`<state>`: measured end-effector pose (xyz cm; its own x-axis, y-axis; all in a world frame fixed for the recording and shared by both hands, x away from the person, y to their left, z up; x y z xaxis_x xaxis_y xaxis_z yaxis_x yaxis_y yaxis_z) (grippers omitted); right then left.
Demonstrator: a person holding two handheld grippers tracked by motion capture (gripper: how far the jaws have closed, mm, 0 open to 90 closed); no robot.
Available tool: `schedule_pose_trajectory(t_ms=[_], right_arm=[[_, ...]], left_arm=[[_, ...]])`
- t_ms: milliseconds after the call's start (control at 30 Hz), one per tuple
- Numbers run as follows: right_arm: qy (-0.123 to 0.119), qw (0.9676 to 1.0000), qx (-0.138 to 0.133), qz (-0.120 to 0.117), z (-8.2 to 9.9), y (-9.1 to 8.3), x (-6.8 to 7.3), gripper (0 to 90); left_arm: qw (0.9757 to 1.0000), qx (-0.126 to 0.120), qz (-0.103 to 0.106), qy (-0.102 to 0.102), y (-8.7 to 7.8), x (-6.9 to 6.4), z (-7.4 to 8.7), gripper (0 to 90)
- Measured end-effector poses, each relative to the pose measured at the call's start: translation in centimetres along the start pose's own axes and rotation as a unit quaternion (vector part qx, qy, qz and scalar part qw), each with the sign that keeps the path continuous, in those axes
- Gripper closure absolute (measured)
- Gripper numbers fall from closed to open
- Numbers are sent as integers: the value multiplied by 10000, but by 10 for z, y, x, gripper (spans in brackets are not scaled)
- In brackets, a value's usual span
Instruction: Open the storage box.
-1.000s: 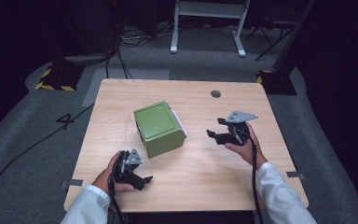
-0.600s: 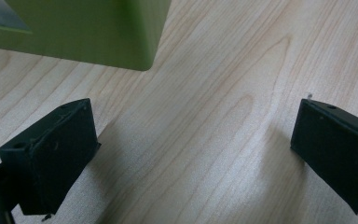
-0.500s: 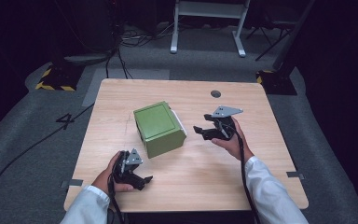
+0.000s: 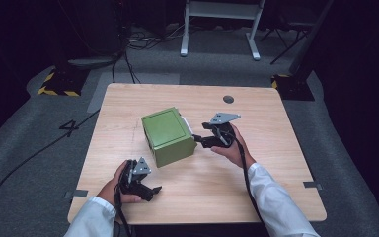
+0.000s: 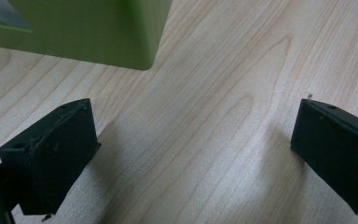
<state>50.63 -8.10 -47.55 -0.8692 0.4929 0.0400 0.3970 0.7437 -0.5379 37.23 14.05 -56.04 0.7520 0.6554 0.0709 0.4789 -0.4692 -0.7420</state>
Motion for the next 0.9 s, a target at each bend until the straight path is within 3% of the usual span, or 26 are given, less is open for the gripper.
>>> schedule_pose_trajectory(t_ms=[267,400,533,667,900], right_arm=[[192,9998,74,-13,7,8,-8,352],[194,9998,41,15,7,10,-10,352],[150,9995,253,93,12,19,-12,366],[224,9995,242,29,13,21,-12,378],[130,9987,454,163,16,23,-13,489]], left_arm=[[10000,5,-13,-24,0,0,0,6],[10000,6,-12,-23,0,0,0,5],[10000,6,-12,-23,0,0,0,6],[10000,3,-11,-21,0,0,0,6],[10000,3,-8,-15,-1,0,1,5]])
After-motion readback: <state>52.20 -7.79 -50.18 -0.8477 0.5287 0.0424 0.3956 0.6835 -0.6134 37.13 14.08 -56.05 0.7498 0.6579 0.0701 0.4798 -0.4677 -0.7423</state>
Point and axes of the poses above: each handheld gripper's, and its own axes: y roughly forward along the jaws, z roughly out of its underside, x roughly to its left, the point moved 7 cm from there along y, roughly forward along the jaws, and after that the axes turned 6 degrees about -z, right-handed, at the moved point
